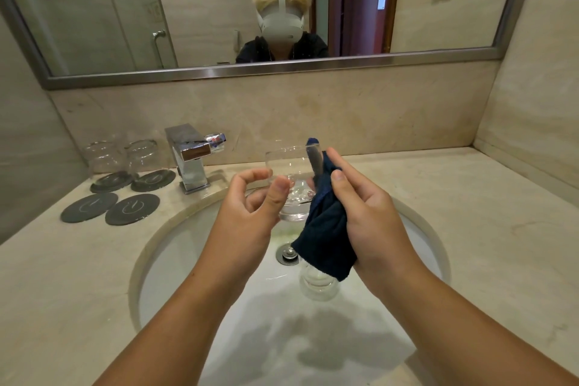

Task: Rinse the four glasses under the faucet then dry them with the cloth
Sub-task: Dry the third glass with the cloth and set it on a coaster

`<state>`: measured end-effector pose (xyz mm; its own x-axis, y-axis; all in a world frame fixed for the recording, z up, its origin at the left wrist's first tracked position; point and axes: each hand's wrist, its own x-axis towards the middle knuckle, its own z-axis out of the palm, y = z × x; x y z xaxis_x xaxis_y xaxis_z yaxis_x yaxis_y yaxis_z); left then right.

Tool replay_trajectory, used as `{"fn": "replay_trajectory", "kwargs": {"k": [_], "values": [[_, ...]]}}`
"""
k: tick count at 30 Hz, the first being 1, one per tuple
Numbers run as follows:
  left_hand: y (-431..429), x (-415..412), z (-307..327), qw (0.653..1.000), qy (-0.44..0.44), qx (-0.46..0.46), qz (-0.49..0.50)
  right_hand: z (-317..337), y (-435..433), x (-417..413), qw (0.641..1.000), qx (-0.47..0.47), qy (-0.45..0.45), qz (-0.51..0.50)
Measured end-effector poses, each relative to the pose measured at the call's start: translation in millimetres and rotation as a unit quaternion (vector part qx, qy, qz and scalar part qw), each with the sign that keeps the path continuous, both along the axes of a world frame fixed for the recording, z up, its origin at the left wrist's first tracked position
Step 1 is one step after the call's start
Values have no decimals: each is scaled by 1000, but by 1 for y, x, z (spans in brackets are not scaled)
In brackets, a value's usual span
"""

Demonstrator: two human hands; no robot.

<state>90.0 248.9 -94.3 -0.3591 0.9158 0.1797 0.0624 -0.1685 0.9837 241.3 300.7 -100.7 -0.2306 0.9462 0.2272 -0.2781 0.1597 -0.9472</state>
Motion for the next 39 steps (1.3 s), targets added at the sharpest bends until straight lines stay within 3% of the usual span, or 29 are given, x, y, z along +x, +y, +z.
{"fn": "replay_trajectory", "kwargs": {"k": [6, 13, 25, 33, 39], "values": [[-2, 2, 1, 998, 59, 10, 13, 2, -6, 0, 998, 50, -38, -20], [-2, -6, 0, 999, -4, 2, -32, 4, -2, 1, 1000, -4, 11, 13], [0, -4, -1, 1000, 13, -4, 0, -1, -2, 0, 999, 47, -25, -2], [0, -3, 0, 999, -18, 1, -35, 8, -5, 3, 998, -18, 43, 38], [0, 1, 1, 999, 9, 31, 6, 2, -2, 0, 1000, 14, 17, 10]]}}
